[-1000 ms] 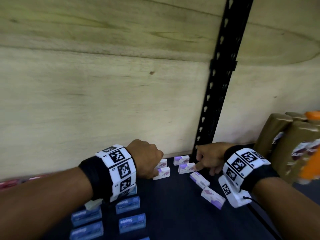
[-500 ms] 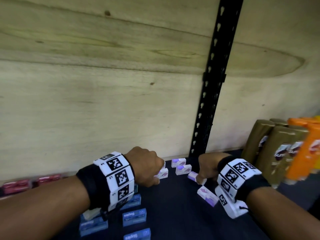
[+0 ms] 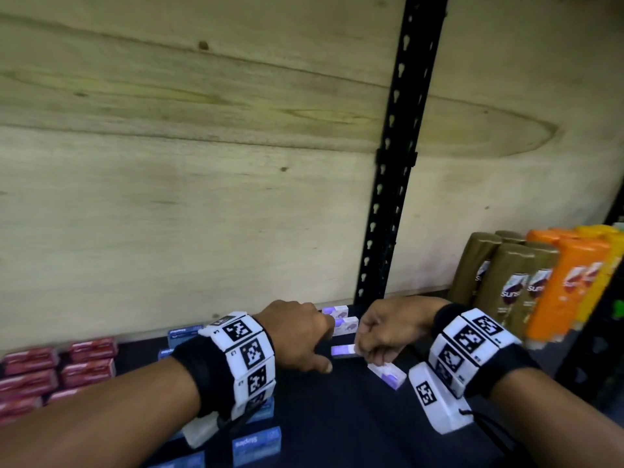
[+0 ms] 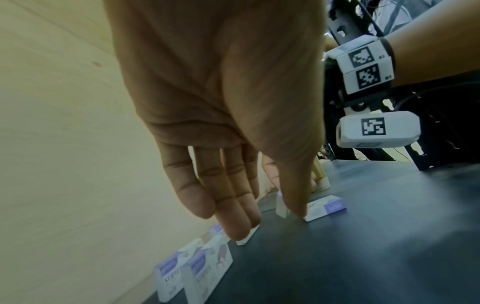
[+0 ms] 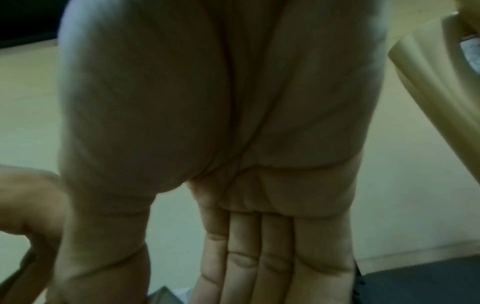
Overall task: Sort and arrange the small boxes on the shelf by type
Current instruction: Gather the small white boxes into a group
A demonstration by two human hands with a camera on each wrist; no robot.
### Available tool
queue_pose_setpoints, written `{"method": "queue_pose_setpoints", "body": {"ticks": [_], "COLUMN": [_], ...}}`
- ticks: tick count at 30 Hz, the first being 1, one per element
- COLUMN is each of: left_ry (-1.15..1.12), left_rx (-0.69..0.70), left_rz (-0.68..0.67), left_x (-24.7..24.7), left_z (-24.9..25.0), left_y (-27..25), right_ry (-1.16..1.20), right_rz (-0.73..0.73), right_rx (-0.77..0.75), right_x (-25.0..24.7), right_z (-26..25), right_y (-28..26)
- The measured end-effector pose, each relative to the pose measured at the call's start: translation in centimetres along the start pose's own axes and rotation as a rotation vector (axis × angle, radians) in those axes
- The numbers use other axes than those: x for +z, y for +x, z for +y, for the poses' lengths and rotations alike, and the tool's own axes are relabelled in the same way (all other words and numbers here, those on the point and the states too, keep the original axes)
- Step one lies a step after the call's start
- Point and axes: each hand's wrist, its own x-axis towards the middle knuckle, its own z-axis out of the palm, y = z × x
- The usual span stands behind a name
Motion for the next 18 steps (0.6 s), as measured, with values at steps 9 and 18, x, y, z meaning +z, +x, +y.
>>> {"method": "queue_pose_setpoints", "body": {"ticks": [9,18], "left_ry": [0.009,0.08], "left_rx": [0.01,-0.113], "left_rz": [0.048,-0.108], "left_x": [0.0,1.3], "left_z": [0.0,-1.0], "left_y": [0.2,0.3], "right_ry": [0.145,-0.49], "right_rz": [-0.052,0.151], "right_rx": [-0.038,0.133], "right_x": [0.1,0.4], "right_z": [0.0,1.4], "right_y": [-0.3,0.1]}}
